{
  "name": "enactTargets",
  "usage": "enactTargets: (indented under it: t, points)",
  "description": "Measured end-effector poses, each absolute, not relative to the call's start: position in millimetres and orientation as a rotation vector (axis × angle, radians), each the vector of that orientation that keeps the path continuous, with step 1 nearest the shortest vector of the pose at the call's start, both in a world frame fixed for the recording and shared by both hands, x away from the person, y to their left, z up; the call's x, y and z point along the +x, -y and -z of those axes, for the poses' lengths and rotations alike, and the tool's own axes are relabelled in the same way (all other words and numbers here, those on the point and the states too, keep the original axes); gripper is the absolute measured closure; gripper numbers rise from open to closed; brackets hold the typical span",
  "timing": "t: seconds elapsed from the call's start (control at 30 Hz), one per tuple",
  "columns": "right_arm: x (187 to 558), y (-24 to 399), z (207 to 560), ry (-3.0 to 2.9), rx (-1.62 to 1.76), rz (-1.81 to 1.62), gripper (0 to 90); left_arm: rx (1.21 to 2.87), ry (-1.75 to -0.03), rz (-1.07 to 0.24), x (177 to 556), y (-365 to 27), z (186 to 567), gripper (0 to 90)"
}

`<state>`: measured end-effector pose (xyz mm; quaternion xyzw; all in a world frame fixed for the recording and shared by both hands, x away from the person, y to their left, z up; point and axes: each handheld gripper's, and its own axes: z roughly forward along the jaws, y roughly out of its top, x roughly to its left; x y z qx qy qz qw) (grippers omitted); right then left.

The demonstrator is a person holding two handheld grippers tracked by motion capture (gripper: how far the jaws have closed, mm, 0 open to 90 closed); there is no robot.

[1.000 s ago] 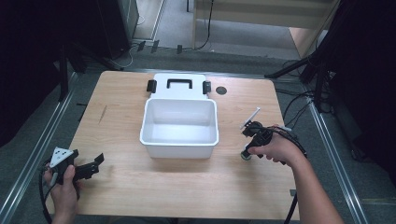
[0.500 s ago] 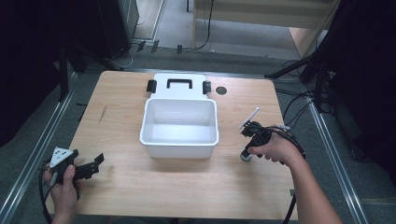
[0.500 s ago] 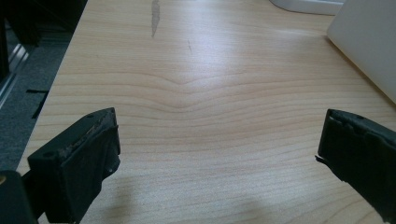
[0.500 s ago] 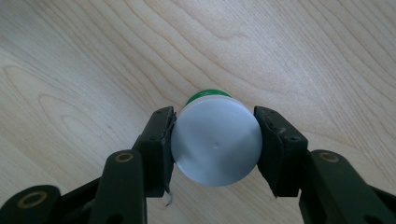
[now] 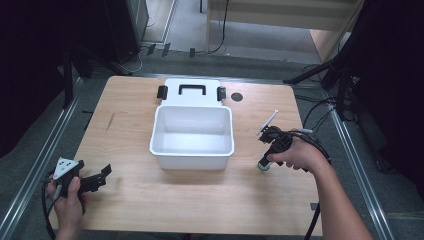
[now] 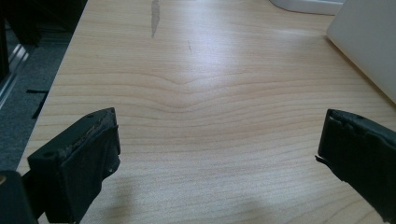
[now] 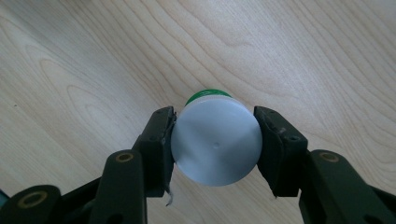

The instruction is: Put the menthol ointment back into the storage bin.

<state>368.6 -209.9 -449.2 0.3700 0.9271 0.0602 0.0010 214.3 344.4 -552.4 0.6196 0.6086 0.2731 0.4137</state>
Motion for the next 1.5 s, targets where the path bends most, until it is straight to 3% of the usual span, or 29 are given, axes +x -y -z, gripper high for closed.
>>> enactTargets:
  t: [1.5]
  points:
    - [405,160,352,-2.947,1.019,-0.140,51.7,1.555,-1.530,-0.685,215,-344,552,0.0]
